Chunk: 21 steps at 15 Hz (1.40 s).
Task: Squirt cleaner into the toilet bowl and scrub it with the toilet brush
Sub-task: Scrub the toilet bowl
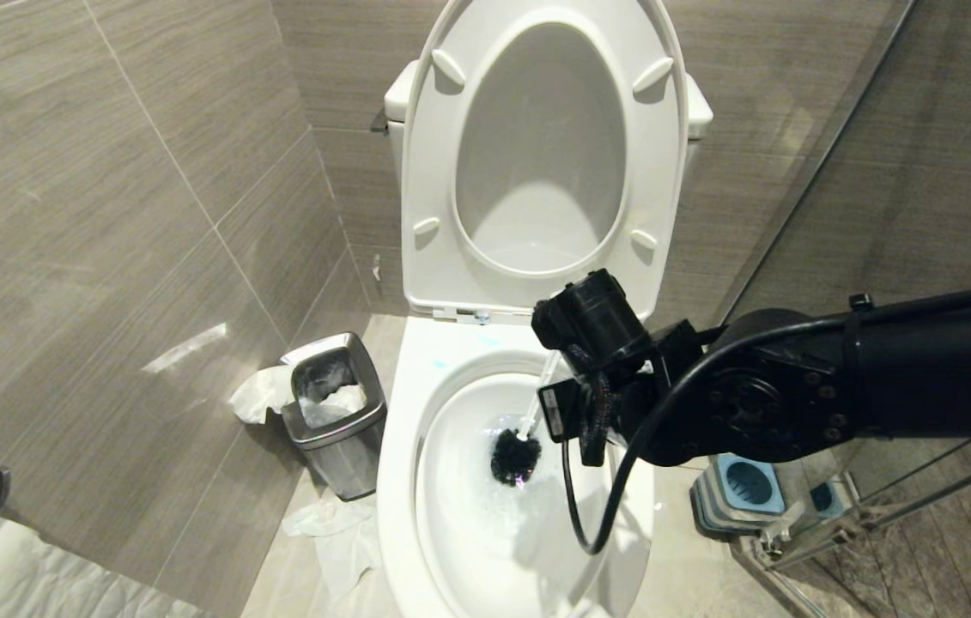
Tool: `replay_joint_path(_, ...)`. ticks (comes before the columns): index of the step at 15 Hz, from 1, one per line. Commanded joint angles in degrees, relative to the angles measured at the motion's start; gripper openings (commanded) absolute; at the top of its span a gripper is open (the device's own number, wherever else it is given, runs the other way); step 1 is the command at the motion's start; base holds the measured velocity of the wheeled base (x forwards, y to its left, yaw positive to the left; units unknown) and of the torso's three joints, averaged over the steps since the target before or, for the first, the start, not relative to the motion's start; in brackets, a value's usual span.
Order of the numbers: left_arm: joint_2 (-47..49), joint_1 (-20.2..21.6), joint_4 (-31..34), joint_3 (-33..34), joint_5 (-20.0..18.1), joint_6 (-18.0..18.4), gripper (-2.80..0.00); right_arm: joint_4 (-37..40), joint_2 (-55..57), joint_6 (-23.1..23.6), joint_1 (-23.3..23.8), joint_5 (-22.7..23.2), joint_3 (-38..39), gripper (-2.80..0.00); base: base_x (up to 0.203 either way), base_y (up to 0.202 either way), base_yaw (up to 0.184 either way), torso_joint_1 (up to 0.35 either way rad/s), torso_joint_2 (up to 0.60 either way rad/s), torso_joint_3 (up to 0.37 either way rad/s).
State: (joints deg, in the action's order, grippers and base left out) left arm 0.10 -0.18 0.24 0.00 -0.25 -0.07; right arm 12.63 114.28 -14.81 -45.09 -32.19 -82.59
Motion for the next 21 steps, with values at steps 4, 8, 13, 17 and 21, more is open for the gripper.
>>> replay_joint_path(4, 0.08, 0.01, 0.02, 0.09, -0.01, -0.01, -2.8, 1.94, -6.45, -0.01, 0.0, 0.44, 6.36, -2.8, 0.0, 0.0, 0.0, 0.0, 0.0, 0.0)
replay_joint_path(8, 0.0, 0.01, 0.02, 0.1, -0.01, -0.01, -2.8, 1.79, -12.05, 0.65, 0.07, 4.19, 10.87, -2.8, 0.0, 0.0, 0.0, 0.0, 0.0, 0.0)
replay_joint_path(13, 0.08, 0.01, 0.02, 0.09, -0.01, -0.01, -2.8, 1.79, -15.39, 3.16, 0.62, 4.42, 12.83, -2.8, 0.0, 0.0, 0.0, 0.0, 0.0, 0.0)
replay_joint_path(17, 0.06, 0.01, 0.02, 0.09, -0.01, -0.01, -2.8, 1.62, -17.52, 5.06, 0.01, 4.6, 14.56, -2.8, 0.0, 0.0, 0.0, 0.0, 0.0, 0.0)
replay_joint_path(21, 0.05, 0.01, 0.02, 0.09, -0.01, -0.01, -2.8, 1.61, -17.62, 5.14, 0.04, 2.88, 14.7, 0.0, 0.0, 0.0, 0.0, 0.0, 0.0, 0.0)
